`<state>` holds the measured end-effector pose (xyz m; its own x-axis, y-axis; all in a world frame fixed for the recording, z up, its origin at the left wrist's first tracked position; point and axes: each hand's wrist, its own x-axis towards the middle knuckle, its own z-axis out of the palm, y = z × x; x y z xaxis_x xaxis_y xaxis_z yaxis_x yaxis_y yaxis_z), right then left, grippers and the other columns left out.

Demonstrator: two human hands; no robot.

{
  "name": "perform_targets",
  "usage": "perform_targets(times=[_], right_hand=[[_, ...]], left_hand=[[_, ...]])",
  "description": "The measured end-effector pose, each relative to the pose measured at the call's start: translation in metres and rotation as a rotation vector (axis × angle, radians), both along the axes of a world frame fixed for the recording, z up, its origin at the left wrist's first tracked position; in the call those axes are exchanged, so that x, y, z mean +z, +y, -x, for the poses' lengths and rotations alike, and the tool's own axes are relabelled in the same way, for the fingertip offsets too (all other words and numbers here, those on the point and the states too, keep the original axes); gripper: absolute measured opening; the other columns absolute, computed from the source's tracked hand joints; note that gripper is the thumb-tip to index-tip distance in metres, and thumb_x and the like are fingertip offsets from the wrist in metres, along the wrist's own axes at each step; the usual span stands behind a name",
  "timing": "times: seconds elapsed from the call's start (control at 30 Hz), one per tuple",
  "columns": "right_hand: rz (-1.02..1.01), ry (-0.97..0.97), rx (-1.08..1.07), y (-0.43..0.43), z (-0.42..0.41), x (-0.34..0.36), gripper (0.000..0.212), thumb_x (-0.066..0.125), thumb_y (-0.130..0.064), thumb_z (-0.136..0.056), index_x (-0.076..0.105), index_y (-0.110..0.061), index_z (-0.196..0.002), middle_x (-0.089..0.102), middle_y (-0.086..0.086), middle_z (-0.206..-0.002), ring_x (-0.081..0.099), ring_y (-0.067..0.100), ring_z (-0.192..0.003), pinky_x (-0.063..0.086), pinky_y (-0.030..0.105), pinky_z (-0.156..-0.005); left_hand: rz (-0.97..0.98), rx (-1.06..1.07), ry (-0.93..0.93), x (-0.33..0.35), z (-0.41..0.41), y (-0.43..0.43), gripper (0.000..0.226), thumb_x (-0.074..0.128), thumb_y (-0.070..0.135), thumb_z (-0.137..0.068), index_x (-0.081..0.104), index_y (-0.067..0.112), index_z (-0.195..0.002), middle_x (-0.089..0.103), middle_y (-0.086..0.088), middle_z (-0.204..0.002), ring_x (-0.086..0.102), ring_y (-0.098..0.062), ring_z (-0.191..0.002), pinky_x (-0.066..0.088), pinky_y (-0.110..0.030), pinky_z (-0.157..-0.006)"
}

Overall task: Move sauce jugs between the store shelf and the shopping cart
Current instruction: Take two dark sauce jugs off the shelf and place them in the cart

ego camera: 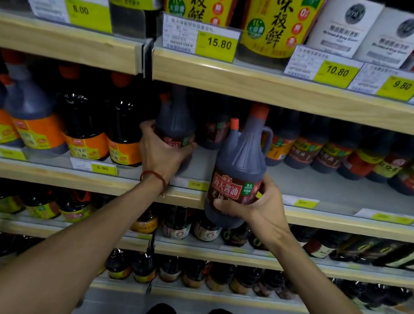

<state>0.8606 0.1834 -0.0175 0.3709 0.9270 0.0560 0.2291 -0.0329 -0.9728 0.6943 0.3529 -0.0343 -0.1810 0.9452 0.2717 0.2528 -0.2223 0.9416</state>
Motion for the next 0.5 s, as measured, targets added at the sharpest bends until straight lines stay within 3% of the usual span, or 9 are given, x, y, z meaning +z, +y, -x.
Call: perform_targets(times=[0.1, 0.2, 0.33, 0.5], right_hand=[[-0.013, -0.016, -0.016, 0.003, -0.001, -0.005, 0.089, 0.103, -0.011, -0.052, 0.059, -0.016, -0.129, 0.076, -0.001, -0.113, 0.074, 0.011, -0.100, 0.061, 0.027, -0.082], [-0.018, -0.029, -0.017, 0.008, 0.000, -0.008, 0.088, 0.102, -0.011, -0.052, 0.058, -0.017, -0.128, 0.075, -0.002, -0.113, 0.074, 0.008, -0.098, 0.060, 0.024, -0.080], [-0.006, -0.063, -0.014, 0.015, 0.002, -0.007, 0.091, 0.104, -0.017, -0.050, 0.058, -0.020, -0.128, 0.075, -0.004, -0.113, 0.073, 0.008, -0.100, 0.061, 0.026, -0.082], [-0.007, -0.071, -0.009, 0.022, 0.010, -0.007, 0.096, 0.105, -0.029, -0.047, 0.057, -0.022, -0.130, 0.074, -0.005, -0.116, 0.073, 0.012, -0.104, 0.063, 0.038, -0.088]], left_hand=[[-0.022, -0.037, 0.051, -0.007, -0.004, 0.006, 0.093, 0.099, 0.030, -0.054, 0.045, 0.007, -0.127, 0.065, -0.009, -0.122, 0.061, -0.019, -0.108, 0.041, -0.015, -0.080], [-0.014, -0.066, 0.127, -0.008, -0.007, 0.010, 0.095, 0.099, 0.038, -0.054, 0.043, 0.007, -0.124, 0.065, -0.013, -0.123, 0.063, -0.026, -0.112, 0.046, -0.023, -0.081], [0.025, -0.108, 0.207, -0.008, -0.007, 0.013, 0.102, 0.097, 0.049, -0.052, 0.038, 0.008, -0.125, 0.063, -0.014, -0.126, 0.063, -0.032, -0.114, 0.056, -0.041, -0.089], [0.057, -0.241, 0.274, -0.011, 0.013, 0.008, 0.108, 0.097, 0.036, -0.061, 0.033, 0.006, -0.143, 0.052, -0.013, -0.143, 0.052, -0.028, -0.132, 0.047, -0.039, -0.107]])
